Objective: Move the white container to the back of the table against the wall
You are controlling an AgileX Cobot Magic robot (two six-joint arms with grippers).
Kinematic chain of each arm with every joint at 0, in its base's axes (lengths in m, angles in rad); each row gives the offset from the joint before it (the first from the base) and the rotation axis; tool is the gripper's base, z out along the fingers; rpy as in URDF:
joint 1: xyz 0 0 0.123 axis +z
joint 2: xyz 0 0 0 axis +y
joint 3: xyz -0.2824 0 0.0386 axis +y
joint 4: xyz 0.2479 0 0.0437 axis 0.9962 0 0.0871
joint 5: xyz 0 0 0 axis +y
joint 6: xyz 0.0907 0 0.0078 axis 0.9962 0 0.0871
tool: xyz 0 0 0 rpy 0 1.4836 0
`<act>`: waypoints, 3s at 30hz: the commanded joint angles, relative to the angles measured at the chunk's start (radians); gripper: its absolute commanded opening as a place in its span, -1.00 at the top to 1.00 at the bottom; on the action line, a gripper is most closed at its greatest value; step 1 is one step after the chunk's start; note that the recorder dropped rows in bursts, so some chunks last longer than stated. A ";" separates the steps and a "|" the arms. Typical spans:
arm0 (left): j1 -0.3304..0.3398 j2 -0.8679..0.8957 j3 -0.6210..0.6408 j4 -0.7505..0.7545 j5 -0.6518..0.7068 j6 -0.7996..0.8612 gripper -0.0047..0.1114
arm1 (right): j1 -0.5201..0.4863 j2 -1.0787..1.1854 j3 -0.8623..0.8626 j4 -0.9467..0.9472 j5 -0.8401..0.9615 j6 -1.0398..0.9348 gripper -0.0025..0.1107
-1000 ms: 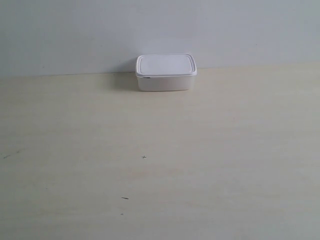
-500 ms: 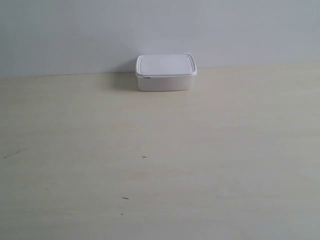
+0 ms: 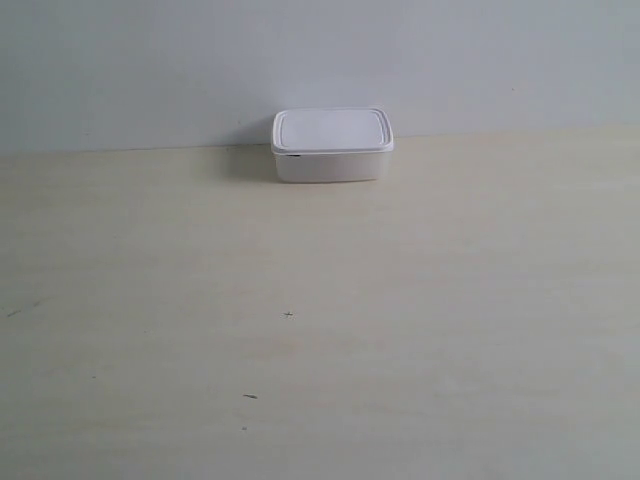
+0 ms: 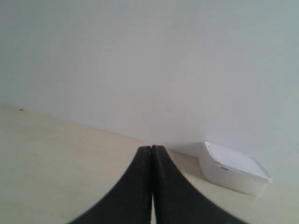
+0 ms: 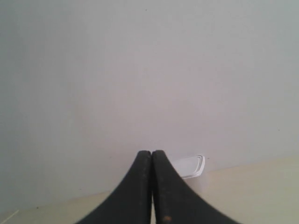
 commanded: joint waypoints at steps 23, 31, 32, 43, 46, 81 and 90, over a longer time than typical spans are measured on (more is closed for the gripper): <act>0.005 -0.004 0.003 -1.564 0.516 1.223 0.92 | -0.003 -0.005 0.005 0.698 0.096 -0.009 0.96; 0.005 -0.004 0.003 -1.564 0.516 1.328 0.92 | -0.003 -0.005 0.005 0.700 0.382 -0.009 0.96; 0.005 -0.004 0.003 -1.564 0.516 1.351 0.92 | -0.003 -0.005 0.005 0.700 0.430 -0.009 0.96; 0.005 -0.004 0.003 -1.564 0.516 1.450 0.92 | -0.003 -0.005 0.005 0.700 0.566 -0.009 0.96; 0.005 -0.004 0.003 -1.564 0.516 1.451 0.92 | -0.003 -0.005 0.005 0.700 0.566 -0.007 0.96; 0.005 -0.004 0.003 -1.564 0.516 1.472 0.92 | 0.050 -0.005 0.005 1.019 0.682 -1.309 0.96; 0.006 -0.004 0.003 -1.564 0.516 1.473 0.92 | 0.072 -0.005 0.005 1.029 0.682 -1.307 0.96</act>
